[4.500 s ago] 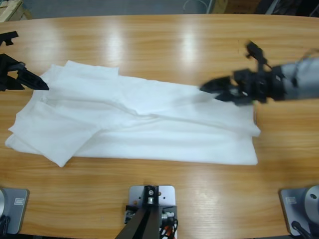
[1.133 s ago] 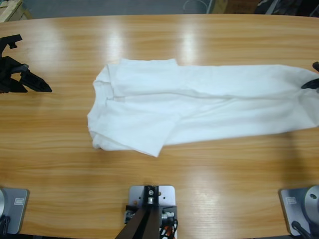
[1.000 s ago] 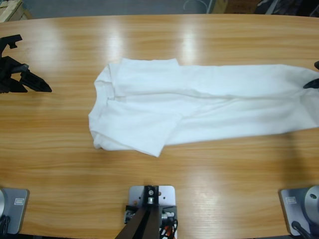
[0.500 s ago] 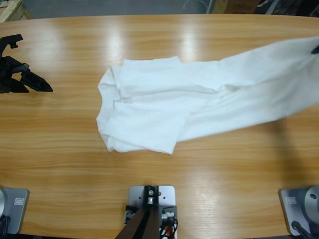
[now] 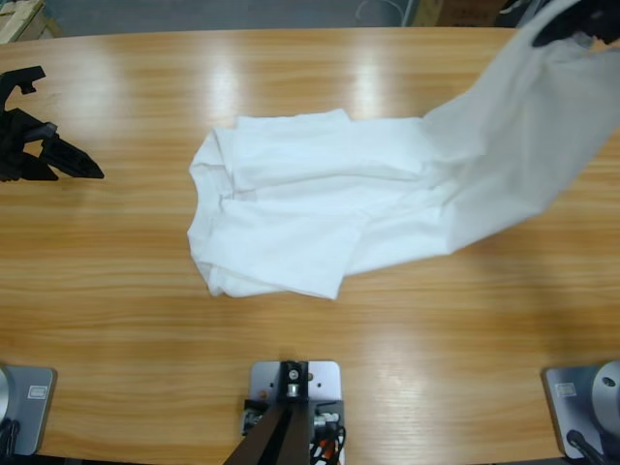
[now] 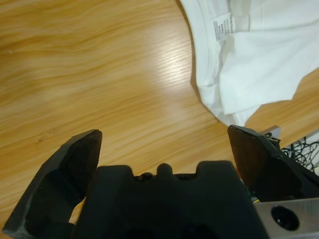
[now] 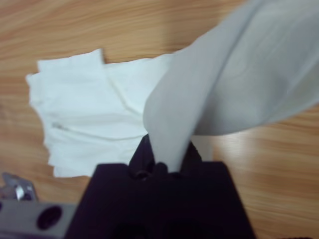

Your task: Fold clothes

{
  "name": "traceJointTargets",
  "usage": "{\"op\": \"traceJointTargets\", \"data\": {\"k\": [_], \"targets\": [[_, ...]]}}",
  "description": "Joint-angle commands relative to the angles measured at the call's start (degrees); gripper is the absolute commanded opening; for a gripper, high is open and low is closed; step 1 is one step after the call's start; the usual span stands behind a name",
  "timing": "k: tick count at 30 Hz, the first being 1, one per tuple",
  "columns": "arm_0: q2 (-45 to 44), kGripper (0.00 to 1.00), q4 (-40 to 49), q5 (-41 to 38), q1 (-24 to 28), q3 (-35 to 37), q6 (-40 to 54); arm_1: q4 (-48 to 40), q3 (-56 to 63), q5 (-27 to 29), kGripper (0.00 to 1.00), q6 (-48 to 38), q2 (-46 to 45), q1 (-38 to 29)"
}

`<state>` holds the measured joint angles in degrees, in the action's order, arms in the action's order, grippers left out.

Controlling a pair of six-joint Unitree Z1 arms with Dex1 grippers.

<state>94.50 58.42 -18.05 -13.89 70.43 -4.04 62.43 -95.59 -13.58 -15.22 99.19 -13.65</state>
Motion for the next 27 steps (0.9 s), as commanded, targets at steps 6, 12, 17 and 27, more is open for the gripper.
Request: {"op": "traceJointTargets", "data": {"k": [6, 12, 17, 27], "targets": [[1.94, 0.977, -0.76, -1.46, -0.17, -1.52, 0.0, 1.55, -5.86, 0.4, 0.0, -6.57, 10.76, -19.64], [1.5, 0.977, -0.76, -1.51, -0.52, -1.87, -0.09, 1.76, -11.52, -0.52, 0.0, -9.18, 15.36, -26.43], [1.74, 0.977, -0.76, -1.55, -1.3, -1.87, -0.09, 5.05, -19.64, -1.34, 0.0, -9.91, 20.18, -29.43], [2.04, 0.977, -0.76, -1.72, -1.32, -1.8, -0.09, 7.55, -27.83, -3.54, 0.0, -10.18, 28.16, -31.59]]}}
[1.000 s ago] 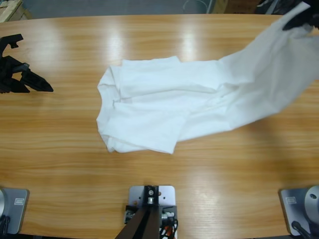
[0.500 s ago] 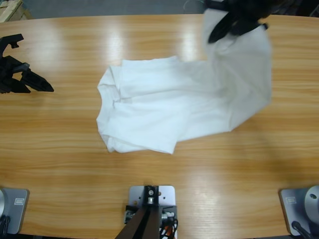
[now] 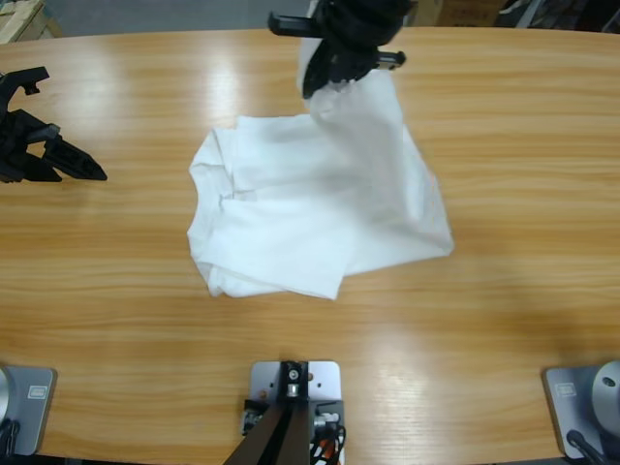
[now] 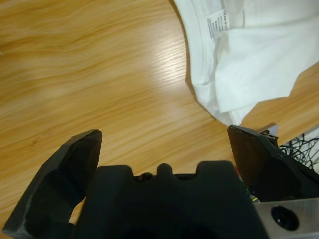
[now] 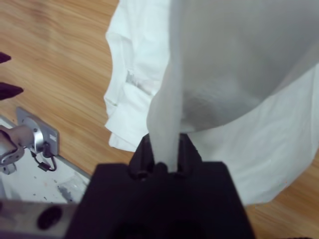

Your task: Fold clothes

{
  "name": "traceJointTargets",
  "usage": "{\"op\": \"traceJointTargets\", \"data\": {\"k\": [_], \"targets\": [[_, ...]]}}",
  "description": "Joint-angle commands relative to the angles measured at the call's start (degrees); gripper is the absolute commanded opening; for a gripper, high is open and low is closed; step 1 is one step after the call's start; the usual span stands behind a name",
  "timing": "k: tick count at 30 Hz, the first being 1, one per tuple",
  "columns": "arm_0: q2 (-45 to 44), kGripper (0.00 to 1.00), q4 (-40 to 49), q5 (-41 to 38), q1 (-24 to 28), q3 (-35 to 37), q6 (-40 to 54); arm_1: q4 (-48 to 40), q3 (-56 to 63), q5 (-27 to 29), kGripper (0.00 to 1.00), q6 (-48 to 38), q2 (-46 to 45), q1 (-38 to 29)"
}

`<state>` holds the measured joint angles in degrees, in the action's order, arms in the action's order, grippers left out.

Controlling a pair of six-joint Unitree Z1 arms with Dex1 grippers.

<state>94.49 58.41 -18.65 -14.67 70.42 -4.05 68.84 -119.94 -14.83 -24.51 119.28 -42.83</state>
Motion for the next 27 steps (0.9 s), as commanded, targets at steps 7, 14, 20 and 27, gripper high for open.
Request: {"op": "traceJointTargets", "data": {"k": [7, 14, 20, 27], "targets": [[2.89, 0.977, -0.75, -1.3, -0.53, -1.69, -0.07, 3.55, -9.35, -3.33, 0.0, -0.89, 13.29, -4.49], [3.15, 0.977, -0.75, -1.3, -0.53, -1.69, 0.09, 9.86, -18.68, -4.33, 0.636, -0.26, 18.77, -5.51], [3.4, 0.977, -0.75, -1.39, -0.53, -1.53, 0.16, 15.2, -28.56, -6.33, 1.0, 1.74, 22.71, -6.56], [3.42, 0.977, -0.77, -1.39, -0.53, -1.51, 0.2, 22.5, -38.56, -6.17, 1.0, 2.55, 24.66, -6.63]]}}
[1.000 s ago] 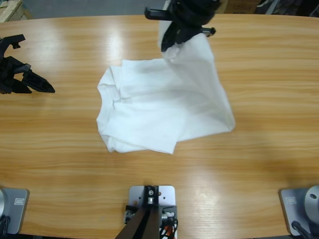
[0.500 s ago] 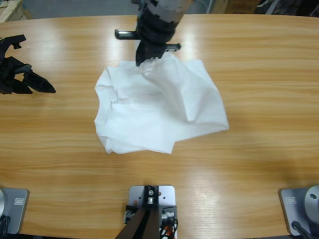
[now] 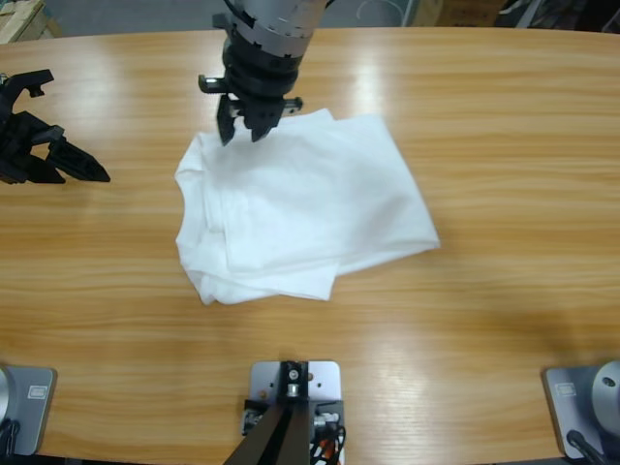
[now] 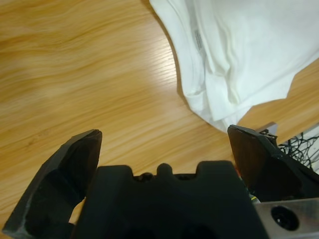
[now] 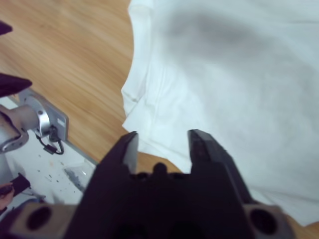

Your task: Fold clothes

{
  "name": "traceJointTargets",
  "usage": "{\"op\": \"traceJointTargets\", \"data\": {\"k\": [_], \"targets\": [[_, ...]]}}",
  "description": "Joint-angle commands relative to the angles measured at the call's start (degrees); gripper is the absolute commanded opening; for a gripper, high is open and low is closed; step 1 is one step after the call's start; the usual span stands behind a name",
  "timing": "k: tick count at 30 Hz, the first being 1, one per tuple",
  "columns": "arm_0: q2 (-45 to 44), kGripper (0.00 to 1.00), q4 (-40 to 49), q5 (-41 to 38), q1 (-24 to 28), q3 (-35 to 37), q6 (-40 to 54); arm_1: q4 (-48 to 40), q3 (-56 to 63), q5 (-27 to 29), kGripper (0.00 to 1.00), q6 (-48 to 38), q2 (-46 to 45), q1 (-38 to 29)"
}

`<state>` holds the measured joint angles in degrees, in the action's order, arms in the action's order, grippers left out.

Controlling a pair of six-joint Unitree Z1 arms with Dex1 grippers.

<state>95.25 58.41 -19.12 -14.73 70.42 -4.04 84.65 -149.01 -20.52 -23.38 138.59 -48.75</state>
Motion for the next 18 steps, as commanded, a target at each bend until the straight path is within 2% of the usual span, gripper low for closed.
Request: {"op": "traceJointTargets", "data": {"k": [1, 7, 10, 12, 16, 18], "targets": [[2.66, 0.977, -0.75, -0.92, -0.47, -1.48, 0.21, 7.35, -9.64, -0.08, 1.0, 1.63, 4.95, -0.68], [1.57, 0.977, -0.75, -0.92, -0.47, -1.71, 0.09, 7.07, -2.32, 6.37, 1.0, 4.11, -1.94, -0.64], [1.17, 0.977, -0.75, -0.92, -0.47, -1.78, 0.0, 3.06, 4.09, 8.43, 1.0, 5.17, -7.74, -0.64], [0.89, 0.977, -0.75, -0.83, -0.47, -1.83, -0.03, -4.08, 15.61, 8.31, 1.0, 4.99, -13.7, -0.15], [0.57, 0.977, -0.75, -0.83, -0.47, -1.95, 0.0, -25.72, 49.09, 6.44, 1.0, 0.86, -28.97, 2.27], [0.7, 0.977, -0.77, -0.83, -0.47, -1.9, 0.09, -30.44, 58.53, 6.02, 1.0, 0.17, -33.77, 3.86]]}}
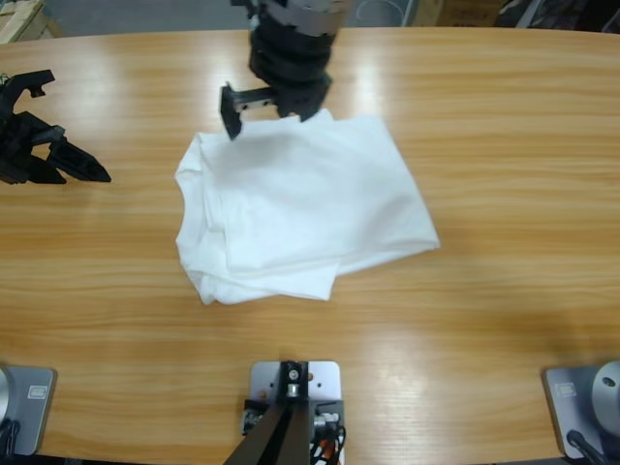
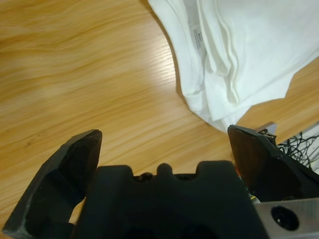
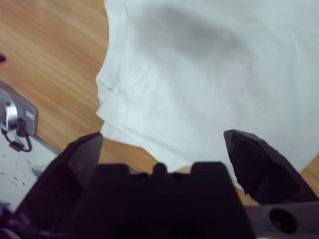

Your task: Fold clothes

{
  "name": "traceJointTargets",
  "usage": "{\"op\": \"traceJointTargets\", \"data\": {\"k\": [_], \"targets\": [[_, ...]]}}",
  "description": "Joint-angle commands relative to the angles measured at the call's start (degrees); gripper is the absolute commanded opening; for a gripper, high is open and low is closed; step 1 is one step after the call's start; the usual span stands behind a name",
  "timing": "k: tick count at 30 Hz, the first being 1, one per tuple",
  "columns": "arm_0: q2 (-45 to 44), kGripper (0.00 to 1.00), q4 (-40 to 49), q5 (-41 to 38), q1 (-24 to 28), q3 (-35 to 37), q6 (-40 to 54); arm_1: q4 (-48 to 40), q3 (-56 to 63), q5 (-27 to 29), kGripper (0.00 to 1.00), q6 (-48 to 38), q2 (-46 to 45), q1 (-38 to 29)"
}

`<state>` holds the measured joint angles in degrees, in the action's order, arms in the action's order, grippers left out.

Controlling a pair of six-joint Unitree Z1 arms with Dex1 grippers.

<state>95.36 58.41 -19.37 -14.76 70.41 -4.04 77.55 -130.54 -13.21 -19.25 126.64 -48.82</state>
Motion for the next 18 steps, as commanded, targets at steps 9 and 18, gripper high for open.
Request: {"op": "traceJointTargets", "data": {"k": [9, 18], "targets": [[-2.71, 0.977, -0.75, -0.67, -2.56, -3.45, -0.02, -27.31, 40.12, -7.01, 0.986, 0.61, -16.15, 9.18], [-0.53, 0.977, -0.88, -0.58, -3.35, -4.14, -0.17, -19.54, 23.57, -8.82, 0.982, 6.34, -1.08, 9.78]]}}
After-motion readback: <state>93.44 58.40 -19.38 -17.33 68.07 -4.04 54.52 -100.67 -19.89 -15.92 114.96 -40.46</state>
